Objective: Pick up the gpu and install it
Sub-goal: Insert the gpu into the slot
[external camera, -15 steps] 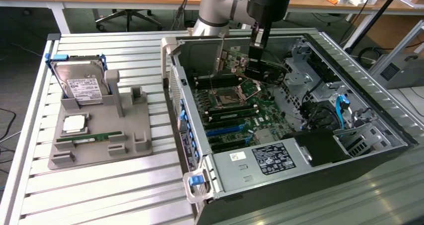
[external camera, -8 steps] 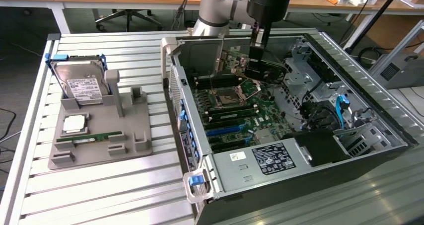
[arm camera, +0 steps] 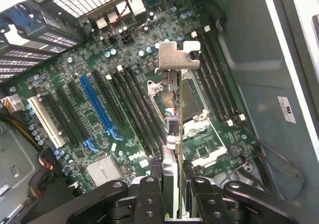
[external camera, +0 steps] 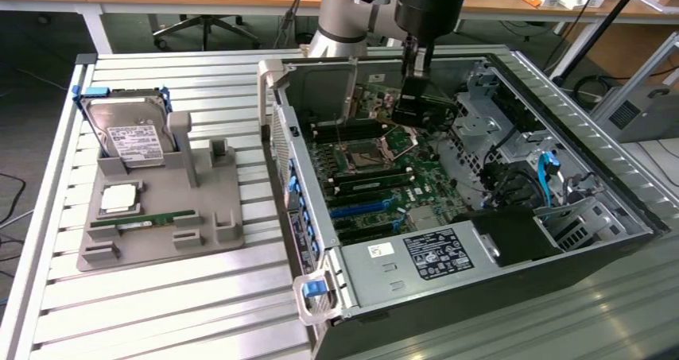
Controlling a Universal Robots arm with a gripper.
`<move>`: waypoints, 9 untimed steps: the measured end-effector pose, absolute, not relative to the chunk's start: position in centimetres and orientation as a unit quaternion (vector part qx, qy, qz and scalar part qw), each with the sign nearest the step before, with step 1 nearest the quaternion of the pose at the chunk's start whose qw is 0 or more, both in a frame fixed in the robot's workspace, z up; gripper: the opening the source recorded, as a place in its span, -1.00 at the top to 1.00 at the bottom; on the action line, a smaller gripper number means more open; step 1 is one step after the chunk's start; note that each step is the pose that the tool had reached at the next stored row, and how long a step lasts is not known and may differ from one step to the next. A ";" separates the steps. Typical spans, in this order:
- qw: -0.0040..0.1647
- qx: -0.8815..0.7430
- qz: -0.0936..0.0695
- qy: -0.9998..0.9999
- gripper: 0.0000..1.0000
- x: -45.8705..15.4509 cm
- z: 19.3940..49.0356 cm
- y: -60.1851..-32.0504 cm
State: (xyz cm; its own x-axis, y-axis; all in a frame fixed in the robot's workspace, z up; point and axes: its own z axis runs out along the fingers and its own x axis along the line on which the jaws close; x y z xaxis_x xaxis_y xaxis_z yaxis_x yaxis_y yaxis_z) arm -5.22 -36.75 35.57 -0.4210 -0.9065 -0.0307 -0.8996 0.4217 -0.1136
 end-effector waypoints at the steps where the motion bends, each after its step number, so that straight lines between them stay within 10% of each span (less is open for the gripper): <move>1: 0.044 -0.545 -0.039 0.836 0.47 -5.2 35.5 -36.7; 9: 0.044 -0.560 -0.039 0.827 0.47 -5.2 35.5 -36.7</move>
